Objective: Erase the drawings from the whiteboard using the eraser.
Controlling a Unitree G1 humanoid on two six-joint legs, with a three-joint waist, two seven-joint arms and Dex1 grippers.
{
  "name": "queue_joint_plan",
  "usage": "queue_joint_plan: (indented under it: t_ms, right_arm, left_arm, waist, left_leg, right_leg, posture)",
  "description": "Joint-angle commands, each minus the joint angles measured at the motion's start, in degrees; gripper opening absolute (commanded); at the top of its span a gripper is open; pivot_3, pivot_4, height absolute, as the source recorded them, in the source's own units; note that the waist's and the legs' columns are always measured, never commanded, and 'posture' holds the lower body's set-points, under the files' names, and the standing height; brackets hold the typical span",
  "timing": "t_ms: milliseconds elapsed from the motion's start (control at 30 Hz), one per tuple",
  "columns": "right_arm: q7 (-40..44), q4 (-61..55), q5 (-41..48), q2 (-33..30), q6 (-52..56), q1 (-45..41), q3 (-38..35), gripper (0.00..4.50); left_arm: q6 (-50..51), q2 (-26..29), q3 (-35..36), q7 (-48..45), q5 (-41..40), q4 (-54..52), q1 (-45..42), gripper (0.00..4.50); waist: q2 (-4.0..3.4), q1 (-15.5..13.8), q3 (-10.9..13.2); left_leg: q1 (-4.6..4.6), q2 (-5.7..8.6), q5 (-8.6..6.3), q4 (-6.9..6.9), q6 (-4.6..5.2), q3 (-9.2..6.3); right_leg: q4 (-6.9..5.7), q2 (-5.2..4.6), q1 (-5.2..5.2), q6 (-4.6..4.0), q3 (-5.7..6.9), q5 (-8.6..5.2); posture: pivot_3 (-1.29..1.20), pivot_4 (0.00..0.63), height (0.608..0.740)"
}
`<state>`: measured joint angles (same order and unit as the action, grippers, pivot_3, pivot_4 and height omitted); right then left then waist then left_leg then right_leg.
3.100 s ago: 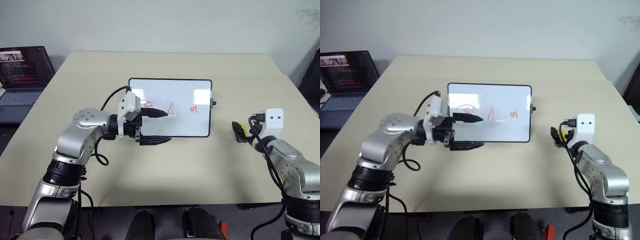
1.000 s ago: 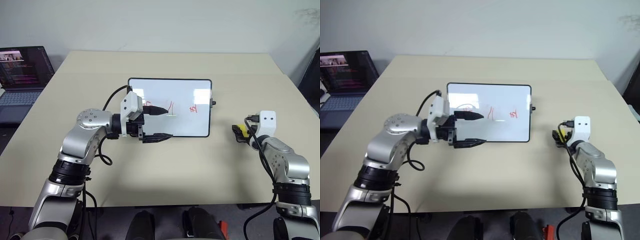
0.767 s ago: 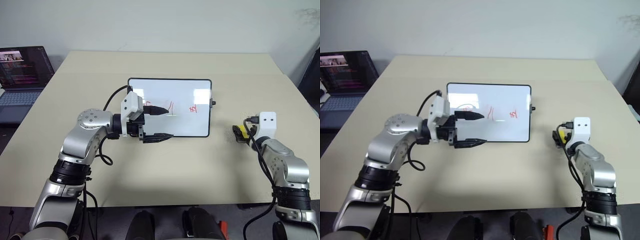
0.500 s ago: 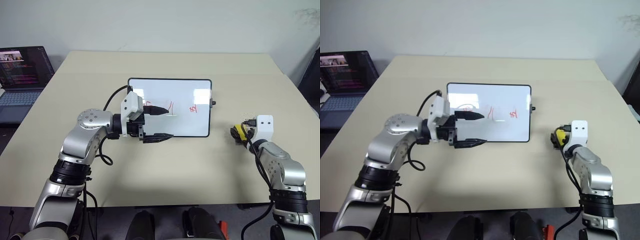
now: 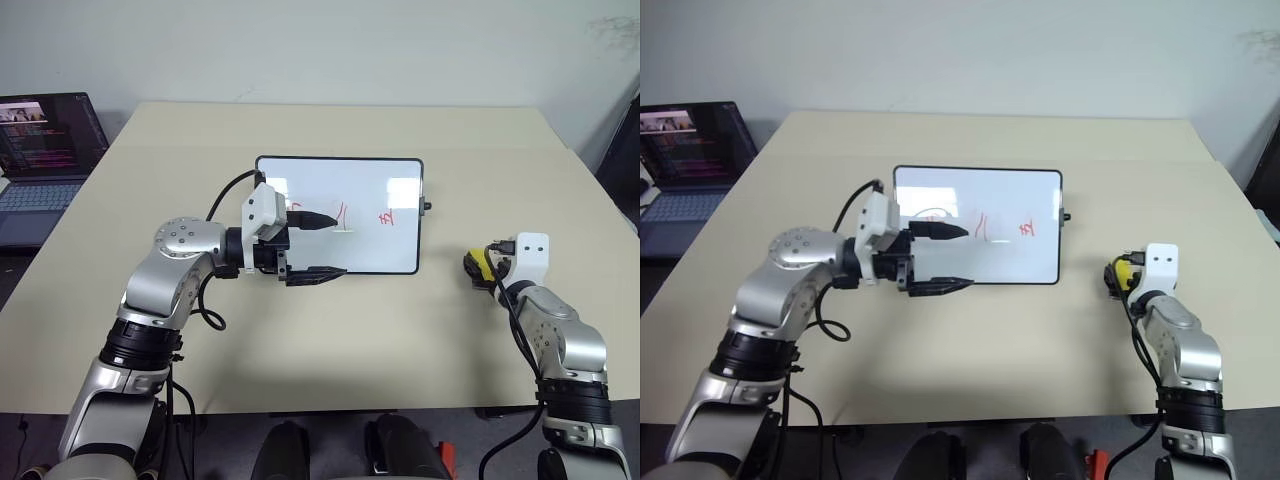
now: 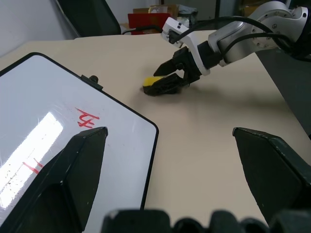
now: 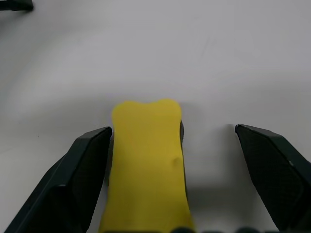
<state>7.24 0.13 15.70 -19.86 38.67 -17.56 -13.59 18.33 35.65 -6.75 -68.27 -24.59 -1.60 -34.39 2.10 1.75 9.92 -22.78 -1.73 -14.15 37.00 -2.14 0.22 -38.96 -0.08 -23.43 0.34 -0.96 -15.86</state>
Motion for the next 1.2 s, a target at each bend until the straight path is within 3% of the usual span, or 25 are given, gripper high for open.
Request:
queue_joint_plan:
  t_ms: [33,633,1200]
  right_arm:
    - [-0.4,-1.2,-0.3,0.3,-1.6,-1.4,-0.7,4.30]
    - [-1.0,-6.1,-1.2,5.1,-13.6,5.1,-0.5,4.30]
    - [-1.5,0.3,-3.0,6.8,-21.3,4.3,-0.3,4.30]
  left_arm:
    - [-0.8,-0.1,0.9,-0.1,0.0,-1.2,-0.8,4.50]
    - [-1.0,-0.7,1.0,0.7,0.0,-1.9,0.3,4.50]
    - [-0.9,-1.2,1.0,0.4,0.4,-1.8,0.0,4.50]
  waist:
    - [0.00,0.0,0.0]
    - [0.00,0.1,0.0]
    - [0.00,0.0,0.0]
  left_leg:
    - [0.00,0.00,0.00,0.00,0.00,0.00]
    - [0.02,-0.02,0.00,0.01,0.00,0.01]
    - [0.03,-0.02,0.00,0.01,0.00,0.00]
  right_leg:
    - [0.00,0.00,0.00,0.00,0.00,0.00]
    - [-0.03,-0.03,0.00,0.01,-0.02,0.00]
    - [-0.04,-0.02,0.00,0.00,0.00,0.00]
  posture:
    - [0.00,0.150,0.740]
    - [0.00,0.150,0.740]
    - [0.00,0.150,0.740]
